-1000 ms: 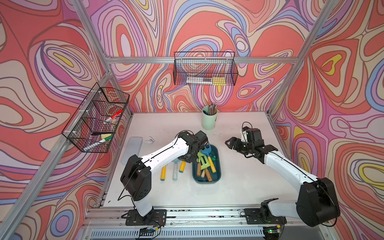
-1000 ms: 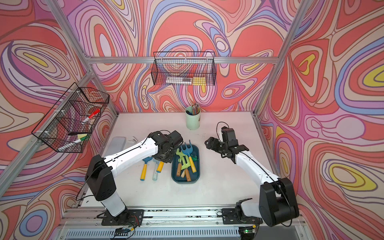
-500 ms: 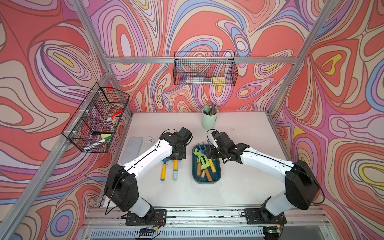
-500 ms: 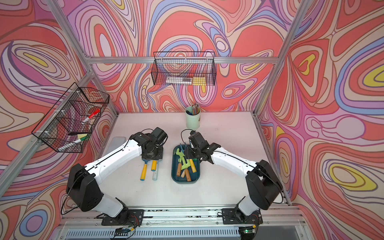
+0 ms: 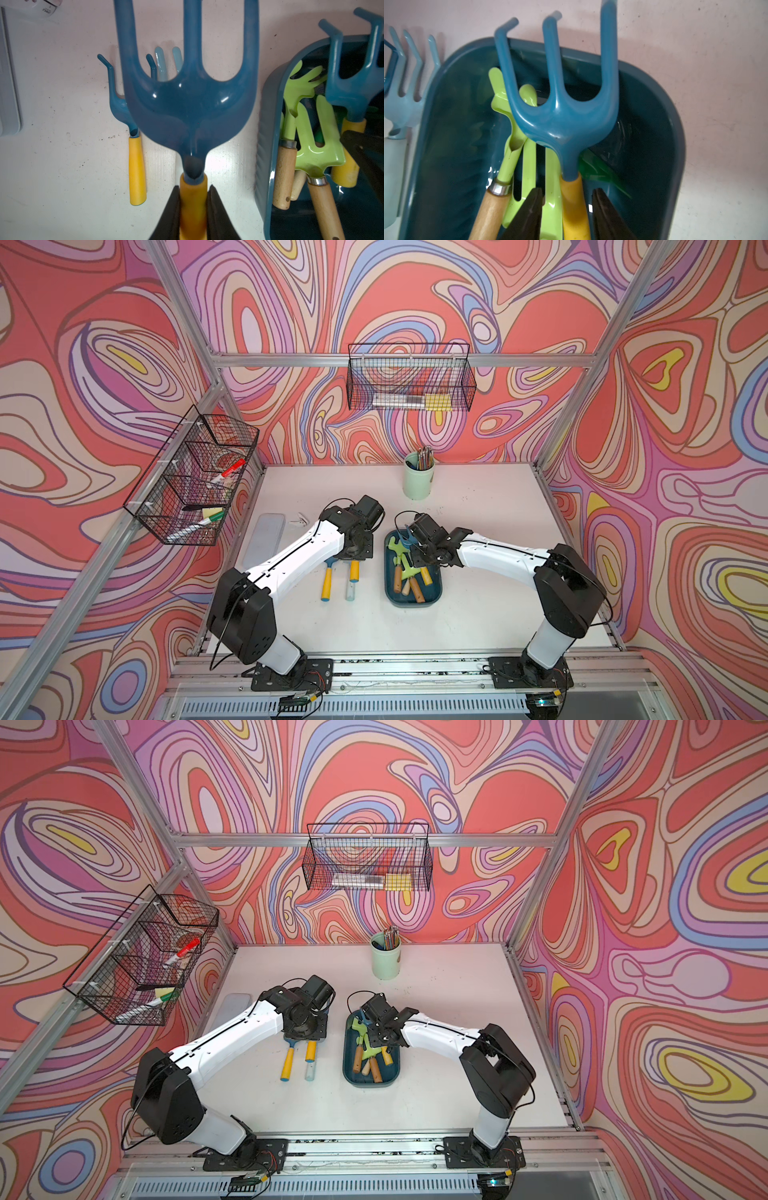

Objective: Take the hand rake out of the storage box
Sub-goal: Adjust the rake in the storage box.

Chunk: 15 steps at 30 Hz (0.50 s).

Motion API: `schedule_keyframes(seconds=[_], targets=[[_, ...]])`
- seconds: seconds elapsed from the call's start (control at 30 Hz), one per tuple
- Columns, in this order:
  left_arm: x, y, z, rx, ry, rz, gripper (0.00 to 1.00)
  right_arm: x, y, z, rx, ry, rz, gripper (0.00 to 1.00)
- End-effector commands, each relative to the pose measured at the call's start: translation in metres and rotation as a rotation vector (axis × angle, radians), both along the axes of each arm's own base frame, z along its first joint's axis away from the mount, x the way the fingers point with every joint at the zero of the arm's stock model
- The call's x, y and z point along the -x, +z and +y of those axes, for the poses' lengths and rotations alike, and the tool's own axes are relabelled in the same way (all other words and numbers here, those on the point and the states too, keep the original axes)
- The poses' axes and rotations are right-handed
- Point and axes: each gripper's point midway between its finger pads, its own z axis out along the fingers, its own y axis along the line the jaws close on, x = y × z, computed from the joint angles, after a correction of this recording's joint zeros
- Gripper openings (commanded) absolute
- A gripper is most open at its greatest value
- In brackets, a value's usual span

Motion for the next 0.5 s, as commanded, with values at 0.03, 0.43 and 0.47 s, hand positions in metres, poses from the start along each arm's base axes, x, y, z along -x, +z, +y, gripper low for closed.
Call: schedule_keyframes(seconds=[0.03,0.43,0.47], targets=[[-0.004,0.006,0.001,0.015,-0.002,-0.026,0.10,-0.003,-0.002,0.003,0.016,-0.016,0.005,0.35],[-0.004,0.004,0.002,0.013,-0.002,-0.029,0.10,-0.009,0.019,0.000,-0.020,-0.063,-0.059,0.19],[-0.004,0.004,0.002,0.016,-0.002,-0.029,0.10,-0.008,0.023,0.000,-0.027,-0.063,-0.064,0.18]])
